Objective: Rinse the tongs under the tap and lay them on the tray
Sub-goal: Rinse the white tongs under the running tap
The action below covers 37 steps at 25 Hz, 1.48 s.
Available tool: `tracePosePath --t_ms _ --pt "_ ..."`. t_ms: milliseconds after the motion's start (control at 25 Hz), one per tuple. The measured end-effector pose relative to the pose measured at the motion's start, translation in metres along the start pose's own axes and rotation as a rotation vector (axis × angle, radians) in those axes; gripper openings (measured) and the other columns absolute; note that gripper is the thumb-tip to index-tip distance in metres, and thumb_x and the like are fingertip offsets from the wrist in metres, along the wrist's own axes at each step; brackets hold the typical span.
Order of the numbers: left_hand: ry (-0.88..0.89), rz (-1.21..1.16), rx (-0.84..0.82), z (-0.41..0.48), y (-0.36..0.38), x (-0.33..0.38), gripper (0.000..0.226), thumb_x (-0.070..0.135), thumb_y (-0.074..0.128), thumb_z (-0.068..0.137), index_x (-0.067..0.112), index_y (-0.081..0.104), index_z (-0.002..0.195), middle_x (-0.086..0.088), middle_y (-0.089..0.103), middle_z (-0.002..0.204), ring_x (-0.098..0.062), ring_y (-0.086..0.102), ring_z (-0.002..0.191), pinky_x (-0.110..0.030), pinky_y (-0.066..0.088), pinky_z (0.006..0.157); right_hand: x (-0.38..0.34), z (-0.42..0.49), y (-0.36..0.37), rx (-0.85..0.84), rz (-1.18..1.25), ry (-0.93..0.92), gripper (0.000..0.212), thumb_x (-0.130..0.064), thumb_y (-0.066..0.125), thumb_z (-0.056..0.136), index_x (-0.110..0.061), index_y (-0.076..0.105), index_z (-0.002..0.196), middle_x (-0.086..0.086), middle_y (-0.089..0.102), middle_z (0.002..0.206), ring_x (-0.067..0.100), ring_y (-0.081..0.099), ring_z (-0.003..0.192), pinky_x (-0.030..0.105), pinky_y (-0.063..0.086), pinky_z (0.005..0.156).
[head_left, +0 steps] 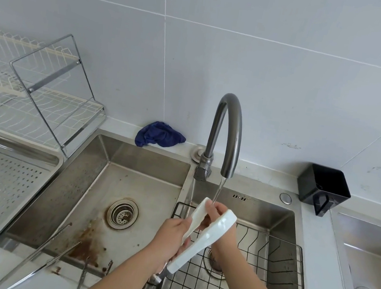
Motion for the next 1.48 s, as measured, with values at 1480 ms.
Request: tracePosePath --t_ms 1480 --pt "-0.119 -0.419 -0.432 0.001 0.005 -0.004 0.080 0.082 0.050 0.082 0.018 0.072 0.125 -0.022 0.072 0.111 -0.035 0.069 0.081 -0.041 0.057 0.063 -0.021 -0.008 0.004 0.299 -0.394 -0.091 0.013 -0.028 0.052 0.101 -0.018 0.055 0.093 -0.001 0.066 0.072 0.011 0.064 0.059 0.026 0.046 0.052"
Point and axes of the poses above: each hand's wrist, its own z-axis towards the middle knuckle, its own y-axis out of the palm, x = y × z, the point moved 3 cm from there along z, towards the middle knuckle
